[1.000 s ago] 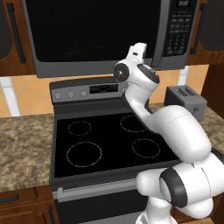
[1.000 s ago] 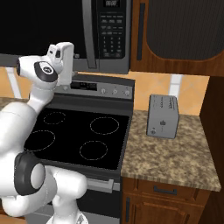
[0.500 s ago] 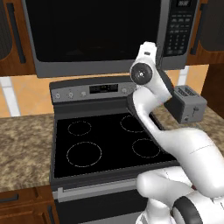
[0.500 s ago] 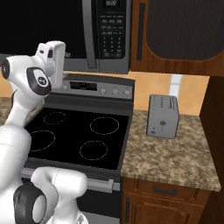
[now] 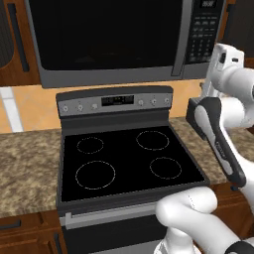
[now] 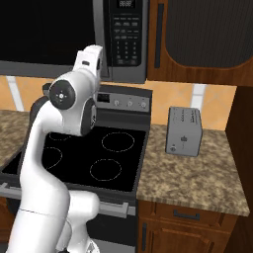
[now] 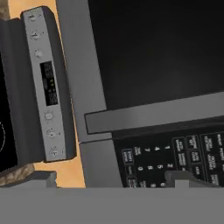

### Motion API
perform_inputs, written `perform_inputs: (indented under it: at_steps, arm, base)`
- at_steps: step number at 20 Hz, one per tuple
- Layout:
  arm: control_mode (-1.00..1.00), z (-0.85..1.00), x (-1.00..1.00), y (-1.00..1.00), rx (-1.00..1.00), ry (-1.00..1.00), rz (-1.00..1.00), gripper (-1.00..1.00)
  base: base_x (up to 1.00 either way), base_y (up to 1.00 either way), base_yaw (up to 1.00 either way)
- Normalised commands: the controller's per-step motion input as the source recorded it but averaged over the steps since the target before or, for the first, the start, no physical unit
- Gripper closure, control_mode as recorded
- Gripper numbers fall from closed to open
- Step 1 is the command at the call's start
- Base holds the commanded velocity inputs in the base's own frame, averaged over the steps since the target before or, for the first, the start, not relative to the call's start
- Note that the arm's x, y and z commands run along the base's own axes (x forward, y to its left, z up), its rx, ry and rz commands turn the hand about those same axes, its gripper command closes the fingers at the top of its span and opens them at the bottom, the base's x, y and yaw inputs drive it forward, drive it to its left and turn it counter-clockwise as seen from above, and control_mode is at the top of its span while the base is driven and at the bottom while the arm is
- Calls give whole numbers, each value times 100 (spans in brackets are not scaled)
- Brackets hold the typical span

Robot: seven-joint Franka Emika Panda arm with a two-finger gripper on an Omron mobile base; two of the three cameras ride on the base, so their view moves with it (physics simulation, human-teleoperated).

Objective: Open the microwave, place the bowl with waffle inside the microwave, then close the microwave door and turn it on.

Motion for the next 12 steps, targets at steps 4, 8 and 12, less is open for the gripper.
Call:
perform_inputs:
  at_steps: [4,8,12]
  arm:
    - [-100,0,6,-39,3,-10,29,-100]
    - [-100,0,13,9,0,-10,11,100]
    - [-100,0,54,32,0,-12,3,100]
  base:
    - [0,0,0]
    - [0,0,0]
    - [0,0,0]
